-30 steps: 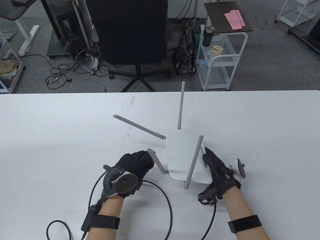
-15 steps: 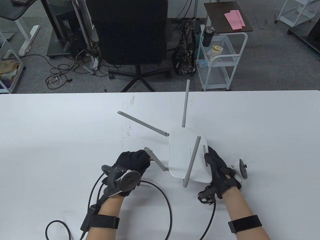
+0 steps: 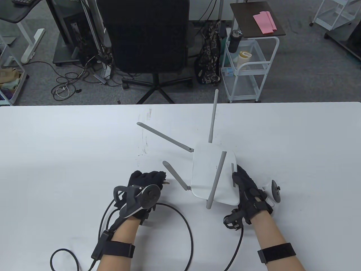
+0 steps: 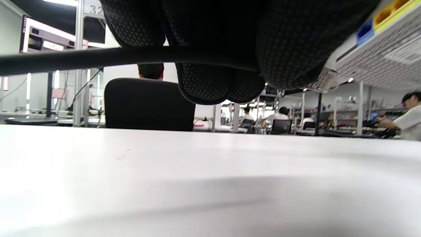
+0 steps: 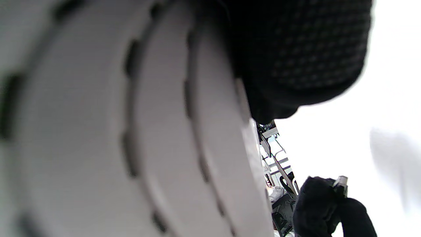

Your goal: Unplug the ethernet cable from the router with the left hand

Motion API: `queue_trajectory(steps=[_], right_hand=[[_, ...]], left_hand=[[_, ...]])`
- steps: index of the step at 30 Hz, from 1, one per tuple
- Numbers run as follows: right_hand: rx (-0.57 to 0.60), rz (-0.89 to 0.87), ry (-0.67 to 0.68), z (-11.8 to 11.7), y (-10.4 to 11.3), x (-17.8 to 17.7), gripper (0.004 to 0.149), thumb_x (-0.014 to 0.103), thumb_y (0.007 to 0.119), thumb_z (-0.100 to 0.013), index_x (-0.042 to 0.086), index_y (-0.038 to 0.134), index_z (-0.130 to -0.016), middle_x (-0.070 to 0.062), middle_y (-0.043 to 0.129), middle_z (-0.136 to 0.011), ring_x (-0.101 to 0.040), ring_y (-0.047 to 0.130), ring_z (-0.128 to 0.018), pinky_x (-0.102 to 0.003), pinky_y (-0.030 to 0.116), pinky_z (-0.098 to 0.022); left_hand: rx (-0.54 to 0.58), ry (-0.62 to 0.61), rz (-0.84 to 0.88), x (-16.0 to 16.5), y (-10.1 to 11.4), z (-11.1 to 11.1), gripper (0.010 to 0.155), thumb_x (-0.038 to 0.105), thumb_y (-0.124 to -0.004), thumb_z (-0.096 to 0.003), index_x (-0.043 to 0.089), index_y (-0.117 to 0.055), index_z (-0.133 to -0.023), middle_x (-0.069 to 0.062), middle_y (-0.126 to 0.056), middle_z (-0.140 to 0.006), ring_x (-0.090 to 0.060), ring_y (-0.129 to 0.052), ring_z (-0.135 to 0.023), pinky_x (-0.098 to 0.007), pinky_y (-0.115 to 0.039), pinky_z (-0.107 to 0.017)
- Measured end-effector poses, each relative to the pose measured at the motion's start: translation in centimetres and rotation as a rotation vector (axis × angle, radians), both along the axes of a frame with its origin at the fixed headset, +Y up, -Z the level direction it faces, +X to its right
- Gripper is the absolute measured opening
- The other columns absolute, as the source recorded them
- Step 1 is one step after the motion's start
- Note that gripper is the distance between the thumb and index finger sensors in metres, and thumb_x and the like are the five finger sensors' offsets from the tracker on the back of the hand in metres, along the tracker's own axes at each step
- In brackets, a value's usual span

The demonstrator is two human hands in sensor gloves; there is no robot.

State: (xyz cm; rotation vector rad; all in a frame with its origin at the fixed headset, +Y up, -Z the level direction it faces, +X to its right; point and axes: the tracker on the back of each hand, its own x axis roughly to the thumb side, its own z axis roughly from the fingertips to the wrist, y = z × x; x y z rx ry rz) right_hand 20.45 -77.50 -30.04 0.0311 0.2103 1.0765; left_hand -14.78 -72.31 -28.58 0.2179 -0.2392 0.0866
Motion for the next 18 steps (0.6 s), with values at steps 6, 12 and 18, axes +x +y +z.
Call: queue_trajectory(steps=[6, 12, 18], right_hand=[[0.004, 0.005, -0.001, -0.01, -0.03, 0.06, 0.071, 0.031, 0.060, -0.063, -0.008, 0.016, -0.103, -0.031, 0.069, -0.083, -0.028, 0.105, -0.043, -0.028, 0.096, -0.022], [-0.002, 0.015, -0.004, 0.04, -0.02, 0.08, 0.072, 0.031, 0.060, -0.063, -0.008, 0.016, -0.103, -0.031, 0.069, -0.083, -0.028, 0.105, -0.043, -0.028, 0.095, -0.022], [-0.001, 0.029, 0.003, 0.02, -0.03, 0.14, 0.071, 0.032, 0.059, -0.063, -0.008, 0.016, -0.103, -0.031, 0.068, -0.085, -0.029, 0.104, -0.044, -0.029, 0.095, -0.023]], left_hand=[[-0.037, 0.021, -0.004, -0.19, -0.34, -0.24, 0.046, 0.041, -0.092, -0.0412, 0.040, -0.085, -0.087, 0.011, -0.100, -0.085, -0.012, -0.106, -0.077, -0.052, -0.070, -0.074], [-0.071, 0.040, 0.003, -0.46, -0.52, -0.44, 0.046, 0.041, -0.091, -0.0416, 0.039, -0.085, -0.087, 0.011, -0.099, -0.085, -0.013, -0.105, -0.078, -0.053, -0.069, -0.074], [-0.119, 0.031, 0.035, -0.73, -0.56, -0.61, 0.048, 0.046, -0.092, -0.0406, 0.039, -0.086, -0.088, 0.010, -0.099, -0.086, -0.014, -0.105, -0.079, -0.054, -0.068, -0.074]])
